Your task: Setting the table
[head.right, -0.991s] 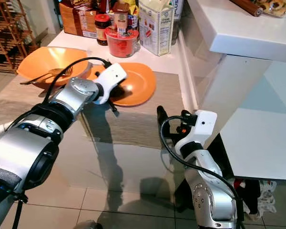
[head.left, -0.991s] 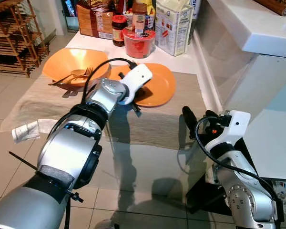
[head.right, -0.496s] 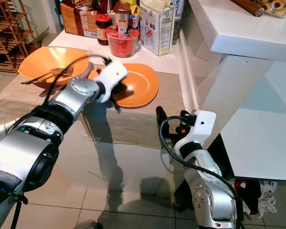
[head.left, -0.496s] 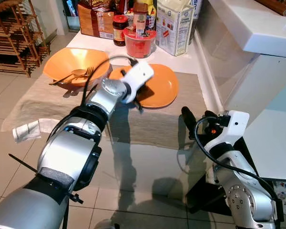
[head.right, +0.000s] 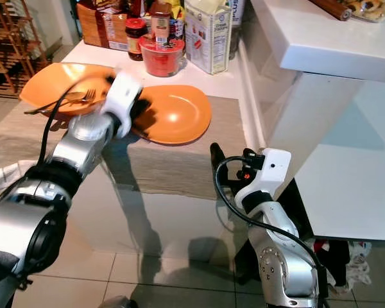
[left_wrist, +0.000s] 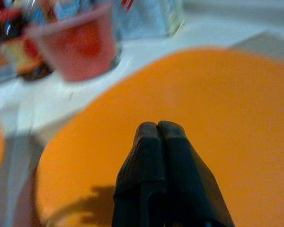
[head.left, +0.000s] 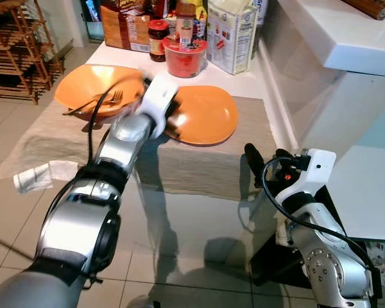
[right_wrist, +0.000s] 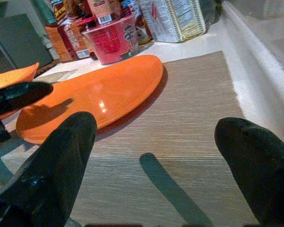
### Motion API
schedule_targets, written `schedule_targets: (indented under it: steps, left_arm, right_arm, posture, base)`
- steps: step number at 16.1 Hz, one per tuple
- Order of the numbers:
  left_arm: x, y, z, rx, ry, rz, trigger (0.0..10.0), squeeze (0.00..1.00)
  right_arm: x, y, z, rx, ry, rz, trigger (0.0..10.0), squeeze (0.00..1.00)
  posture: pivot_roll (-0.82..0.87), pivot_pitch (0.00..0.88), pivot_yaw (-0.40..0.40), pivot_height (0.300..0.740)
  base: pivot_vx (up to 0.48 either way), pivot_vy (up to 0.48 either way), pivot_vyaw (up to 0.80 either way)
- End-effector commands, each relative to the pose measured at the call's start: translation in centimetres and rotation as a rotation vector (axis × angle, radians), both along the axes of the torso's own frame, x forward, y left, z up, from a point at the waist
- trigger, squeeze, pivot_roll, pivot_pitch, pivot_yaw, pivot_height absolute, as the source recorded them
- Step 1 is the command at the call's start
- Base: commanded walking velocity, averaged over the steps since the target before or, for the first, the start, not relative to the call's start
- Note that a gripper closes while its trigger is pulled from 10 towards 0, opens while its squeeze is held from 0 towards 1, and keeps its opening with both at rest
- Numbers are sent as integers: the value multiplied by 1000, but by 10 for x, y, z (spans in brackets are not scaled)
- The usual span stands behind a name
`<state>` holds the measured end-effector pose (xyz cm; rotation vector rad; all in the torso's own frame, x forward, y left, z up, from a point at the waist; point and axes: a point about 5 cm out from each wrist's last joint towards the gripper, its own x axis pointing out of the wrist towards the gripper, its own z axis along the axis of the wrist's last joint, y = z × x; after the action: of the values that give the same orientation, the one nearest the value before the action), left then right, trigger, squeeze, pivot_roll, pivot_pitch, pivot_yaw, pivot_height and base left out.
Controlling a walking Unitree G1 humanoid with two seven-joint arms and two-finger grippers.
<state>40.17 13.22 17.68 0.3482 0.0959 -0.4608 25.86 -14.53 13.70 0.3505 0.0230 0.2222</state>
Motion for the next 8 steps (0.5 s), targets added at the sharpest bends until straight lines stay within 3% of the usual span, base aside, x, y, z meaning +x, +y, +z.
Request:
schedule_targets:
  steps: [1,8]
  left_arm:
    - [1,1,3,-18,-8,16,10000,0]
    - [-3,3,-14,57,82,19,10000,0]
  right_arm:
    - [-1,-3,-2,-10,1,-12,10000,0]
    - [11,-6,2,9,-12,-28,10000,0]
  posture:
    - [12,0,-48,740]
    - [17,0,-47,740]
  base:
    - [0,0,0]
    - [0,0,0]
